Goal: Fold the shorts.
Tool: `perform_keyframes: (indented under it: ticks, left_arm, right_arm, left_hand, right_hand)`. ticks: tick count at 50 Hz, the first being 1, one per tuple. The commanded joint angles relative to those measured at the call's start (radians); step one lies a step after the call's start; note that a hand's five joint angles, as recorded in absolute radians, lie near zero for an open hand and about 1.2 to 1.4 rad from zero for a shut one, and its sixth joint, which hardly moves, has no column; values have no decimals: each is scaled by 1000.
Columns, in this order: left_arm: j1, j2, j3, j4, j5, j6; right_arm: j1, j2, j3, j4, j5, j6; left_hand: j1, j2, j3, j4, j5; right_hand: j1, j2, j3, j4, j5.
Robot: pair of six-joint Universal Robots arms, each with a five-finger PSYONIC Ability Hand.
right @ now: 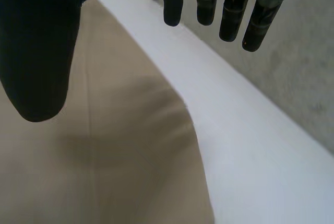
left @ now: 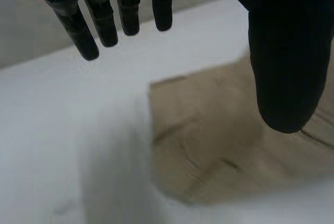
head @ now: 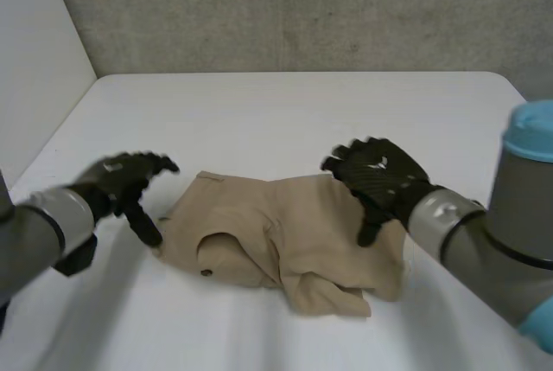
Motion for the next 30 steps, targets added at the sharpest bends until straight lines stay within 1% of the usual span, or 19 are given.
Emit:
perform_keyframes:
  ticks: [1, 3, 4, 7, 8, 10, 12, 14, 15, 18, 19, 20, 22, 23, 26, 27, 29, 30]
  left_arm:
    - [-25, -45, -92, 122, 14, 90]
    - [-32, -59, -93, 144, 5, 91]
    - [-38, -73, -93, 160, -9, 94]
    - [-48, -98, -92, 173, -40, 94]
    - [-58, -116, -89, 176, -66, 96]
    - [-68, -134, -86, 179, -90, 97]
    - [-79, -153, -78, 185, -129, 97]
    - [-81, -158, -72, 196, -152, 97]
    - [-78, -158, -60, 211, -179, 99]
    - [-72, -150, -35, 240, -233, 99]
    - [-65, -142, -15, 260, -274, 102]
    - [-61, -135, -3, 269, -297, 105]
    - [-41, -107, 20, 286, -337, 122]
    - [-7, -72, 43, 305, -366, 149]
    - [57, -21, 71, 337, -380, 212]
    - [89, 6, 91, 370, -380, 261]
    - [109, 23, 105, 403, -382, 301]
    - [120, 36, 123, 449, -385, 341]
  right_arm:
    - [-76, -40, 168, -127, -47, 0]
    - [-89, -55, 208, -182, -47, 2]
    - [-93, -57, 220, -199, -47, 0]
    - [-96, -59, 248, -245, -44, 0]
    - [-96, -59, 250, -249, -43, 0]
    - [-96, -60, 251, -254, -41, 0]
    - [-97, -69, 253, -262, -37, 0]
    - [-97, -80, 253, -262, -37, 0]
    - [-97, -88, 257, -263, -37, 0]
    - [-97, -92, 257, -263, -35, 0]
    - [-97, -92, 257, -263, -35, 0]
    - [-97, -92, 257, -263, -35, 0]
    - [-97, -92, 259, -262, -35, 0]
    - [-97, -92, 262, -263, -35, 0]
    - [-97, -92, 265, -263, -37, 0]
    - [-97, -92, 265, -263, -37, 0]
    - [-96, -92, 265, -263, -35, 0]
    - [-96, -92, 265, -263, -35, 0]
  left_hand:
    - [180, 185, 182, 185, 178]
    - [236, 240, 238, 240, 233]
    - [312, 316, 314, 316, 309]
    - [345, 349, 347, 349, 342]
    - [362, 367, 364, 366, 359]
    - [409, 414, 411, 413, 406]
    - [652, 656, 654, 656, 649]
    - [957, 961, 959, 961, 954]
    - [1144, 1148, 1146, 1148, 1141]
    - [1146, 1150, 1148, 1150, 1143]
    - [1146, 1150, 1148, 1150, 1143]
    - [1146, 1150, 1148, 1150, 1143]
    - [1146, 1150, 1148, 1150, 1143]
    - [1146, 1150, 1148, 1150, 1143]
    - [1146, 1150, 1148, 1150, 1143]
    - [1146, 1150, 1148, 1150, 1143]
    - [1146, 1150, 1148, 1150, 1143]
    - [1146, 1150, 1148, 1150, 1143]
  right_hand:
    - [-29, -48, -35, -56, -70]
    - [-29, -48, -35, -56, -70]
    - [-29, -48, -35, -56, -70]
    - [-29, -48, -35, -56, -70]
    - [-29, -48, -35, -56, -70]
    - [-29, -48, -35, -56, -70]
    - [-29, -48, -35, -56, -70]
    - [-29, -48, -35, -56, -70]
    - [-29, -48, -35, -56, -70]
    - [-29, -48, -35, -56, -70]
    - [-29, -48, -35, -56, -70]
    - [-29, -48, -35, -56, -70]
    - [-29, -48, -35, -56, -70]
    - [-29, -48, -35, -56, -70]
    - [-29, -48, -35, -56, -70]
    - [-29, -48, -35, -56, -70]
    - [-29, -48, -35, -56, -70]
    - [-29, -48, -35, -56, -70]
